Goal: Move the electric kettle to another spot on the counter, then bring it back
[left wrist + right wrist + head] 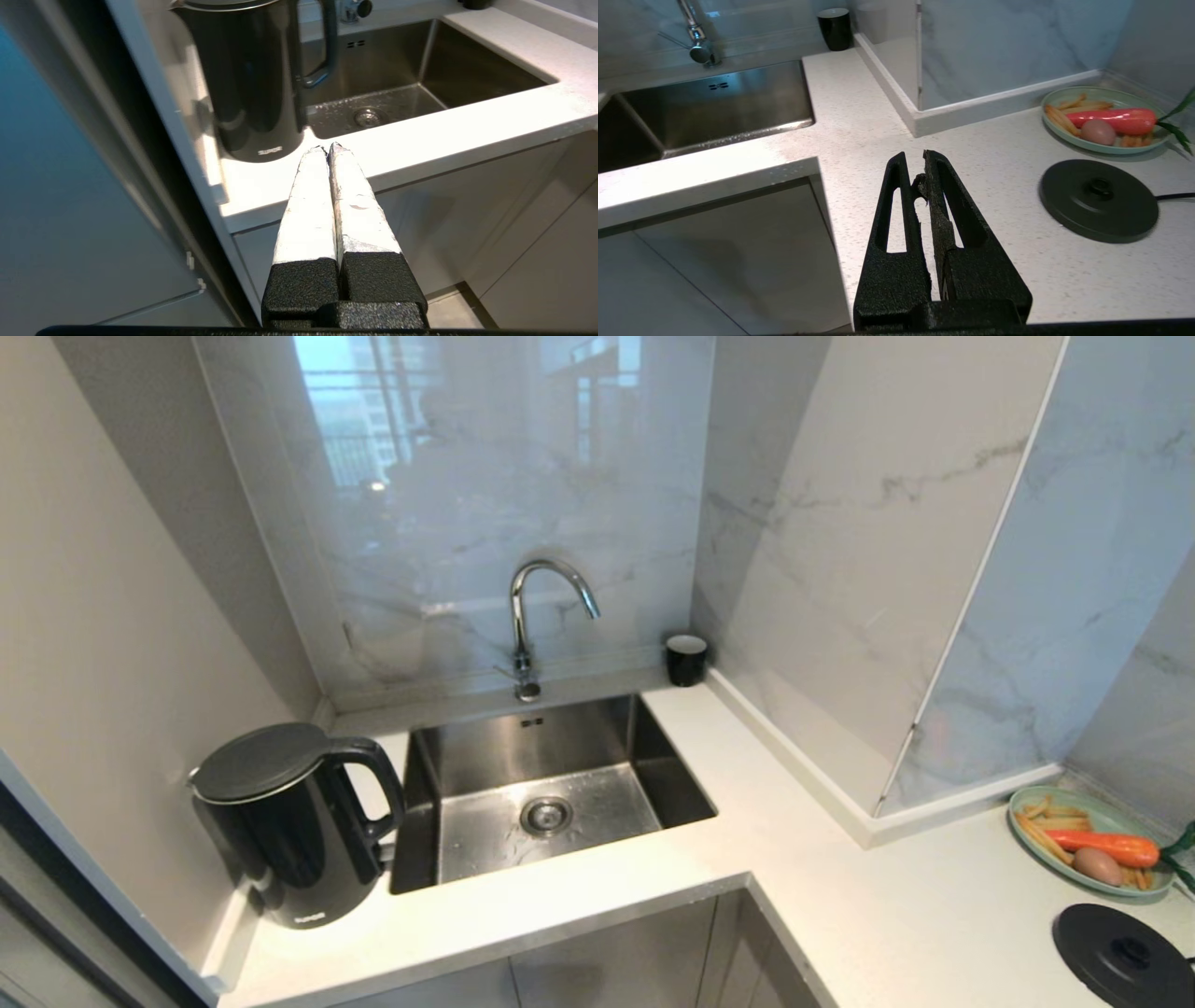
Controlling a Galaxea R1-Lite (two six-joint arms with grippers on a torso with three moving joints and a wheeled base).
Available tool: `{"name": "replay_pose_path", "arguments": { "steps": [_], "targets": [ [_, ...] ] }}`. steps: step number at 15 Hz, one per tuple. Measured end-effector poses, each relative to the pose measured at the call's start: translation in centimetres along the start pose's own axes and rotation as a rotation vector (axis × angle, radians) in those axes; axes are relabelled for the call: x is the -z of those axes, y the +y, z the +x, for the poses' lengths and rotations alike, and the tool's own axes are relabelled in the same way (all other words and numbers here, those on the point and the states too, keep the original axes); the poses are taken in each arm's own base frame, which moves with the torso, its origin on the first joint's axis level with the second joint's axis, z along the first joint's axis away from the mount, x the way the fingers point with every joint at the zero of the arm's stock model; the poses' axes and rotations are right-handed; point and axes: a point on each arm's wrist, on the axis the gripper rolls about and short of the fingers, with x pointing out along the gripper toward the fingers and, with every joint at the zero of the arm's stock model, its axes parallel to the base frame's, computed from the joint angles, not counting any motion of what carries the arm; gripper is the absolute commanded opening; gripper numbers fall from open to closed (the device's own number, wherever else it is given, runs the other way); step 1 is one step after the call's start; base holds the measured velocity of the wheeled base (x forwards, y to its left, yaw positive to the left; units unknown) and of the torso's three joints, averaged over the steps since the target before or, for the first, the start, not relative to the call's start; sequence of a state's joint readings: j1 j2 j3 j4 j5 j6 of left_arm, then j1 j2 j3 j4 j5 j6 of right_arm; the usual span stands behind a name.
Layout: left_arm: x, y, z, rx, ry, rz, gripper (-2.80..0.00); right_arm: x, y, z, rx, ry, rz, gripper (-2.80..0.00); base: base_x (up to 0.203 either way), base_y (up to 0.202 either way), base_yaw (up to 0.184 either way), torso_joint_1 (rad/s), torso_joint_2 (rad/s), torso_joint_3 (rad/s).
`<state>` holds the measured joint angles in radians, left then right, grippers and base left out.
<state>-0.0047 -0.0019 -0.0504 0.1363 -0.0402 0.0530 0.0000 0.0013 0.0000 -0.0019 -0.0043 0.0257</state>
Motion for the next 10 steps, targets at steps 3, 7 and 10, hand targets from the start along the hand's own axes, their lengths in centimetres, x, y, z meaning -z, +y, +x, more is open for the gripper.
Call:
{"name": "replay_pose_path", "arguments": {
  "steps": [3,7,10],
  "targets": [
    [0.01,0.0,0.0,0.001,0.001,0.0,-2.8,0.0,0.0,0.0,0.001,0.0,0.0,-2.8,0.0,0.123,0.003,0.001,0.0,0.001],
    [0.01,0.0,0.0,-0.001,0.001,0.0,-2.8,0.0,0.0,0.0,0.0,0.0,0.0,-2.8,0.0,0.015,0.002,0.001,0.0,0.001],
    [0.01,0.0,0.0,-0.001,0.001,0.0,-2.8,0.0,0.0,0.0,0.0,0.0,0.0,-2.8,0.0,0.0,0.0,0.0,0.0,0.0]
  ]
}}
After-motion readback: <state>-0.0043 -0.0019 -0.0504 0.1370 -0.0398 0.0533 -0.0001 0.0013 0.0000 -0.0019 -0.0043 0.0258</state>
